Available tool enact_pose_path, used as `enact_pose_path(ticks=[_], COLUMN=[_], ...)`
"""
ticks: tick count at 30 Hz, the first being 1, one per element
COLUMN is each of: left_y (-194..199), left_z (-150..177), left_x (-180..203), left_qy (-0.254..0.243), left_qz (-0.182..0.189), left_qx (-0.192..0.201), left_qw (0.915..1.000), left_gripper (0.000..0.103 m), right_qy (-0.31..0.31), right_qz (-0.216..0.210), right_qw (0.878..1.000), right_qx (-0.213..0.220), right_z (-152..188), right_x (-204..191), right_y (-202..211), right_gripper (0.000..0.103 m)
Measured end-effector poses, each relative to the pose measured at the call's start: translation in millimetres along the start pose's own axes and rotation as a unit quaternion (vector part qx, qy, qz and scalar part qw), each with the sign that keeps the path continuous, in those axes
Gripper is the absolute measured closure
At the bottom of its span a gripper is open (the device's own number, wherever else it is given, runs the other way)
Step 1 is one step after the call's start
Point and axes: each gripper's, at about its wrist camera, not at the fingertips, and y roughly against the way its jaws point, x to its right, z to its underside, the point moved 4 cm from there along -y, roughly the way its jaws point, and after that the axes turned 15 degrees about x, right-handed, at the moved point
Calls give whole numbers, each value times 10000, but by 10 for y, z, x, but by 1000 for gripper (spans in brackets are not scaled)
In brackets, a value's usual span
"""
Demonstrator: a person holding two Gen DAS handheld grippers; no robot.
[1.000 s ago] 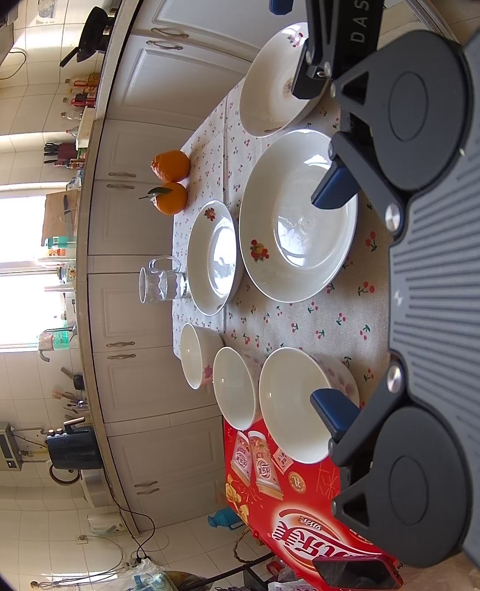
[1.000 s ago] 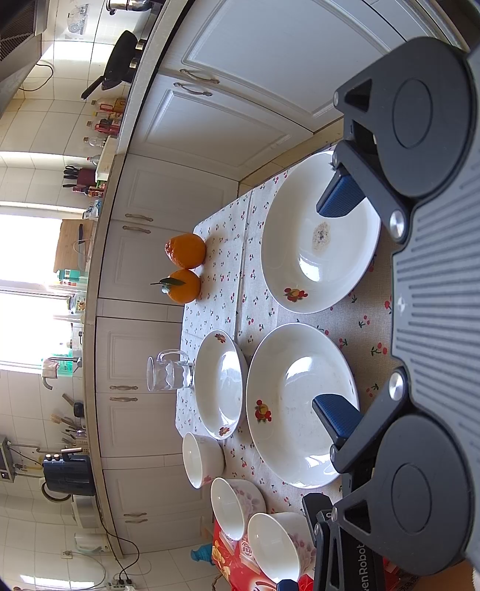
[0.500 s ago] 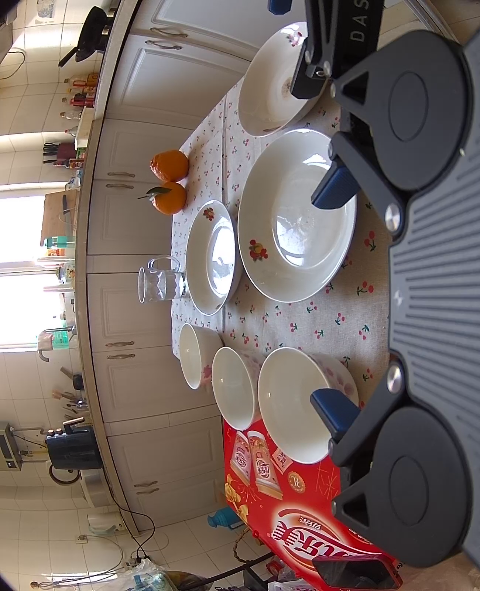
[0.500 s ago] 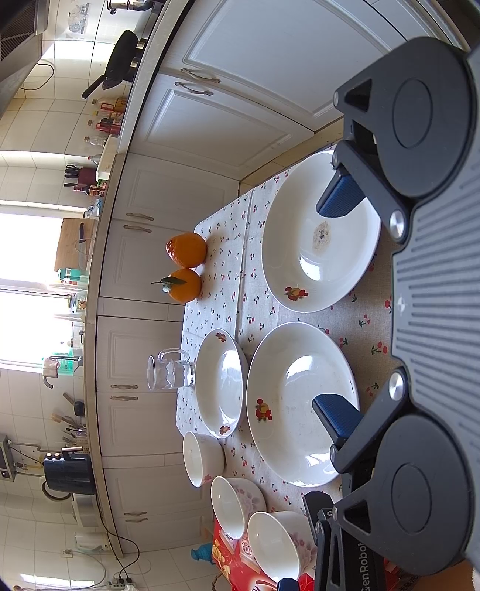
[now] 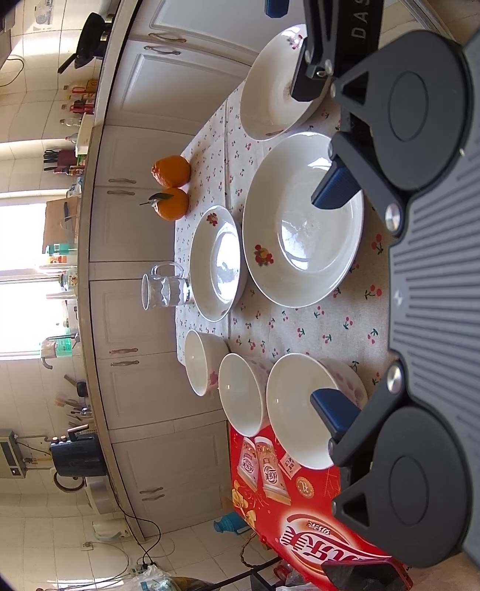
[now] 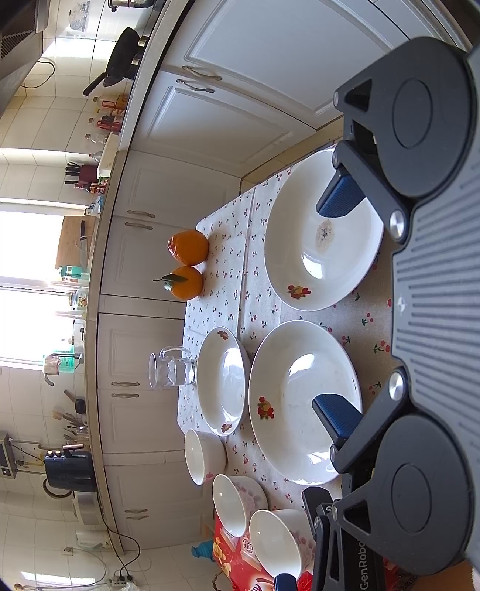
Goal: Organize plates and bowls
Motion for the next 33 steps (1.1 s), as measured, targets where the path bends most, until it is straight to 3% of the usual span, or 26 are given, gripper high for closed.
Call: enact_pose_path(ticks=[10, 18, 25, 33], left_y=[-180, -453, -729, -1002], left_z=[-174, -350, -384, -433], left_x=[-2, 14, 213, 531], left_qy=[43, -36, -344, -627], left_qz=[576, 910, 1093, 1648], left_qx=[61, 121, 7, -234], left_qw=[9983, 9958, 9934, 9841], left_gripper=[0, 0, 0, 1], right_qy=[-29, -128, 97, -96], right_qz=[-281, -645, -916, -1258], right_qw=[9995, 9974, 9957, 9899], right_qx=[138, 294, -15, -644], right_z=[-79, -134, 151, 654], right_x=[170, 691, 1023, 1206], right_y=[-66, -182, -285, -463], right_gripper=[0, 0, 0, 0])
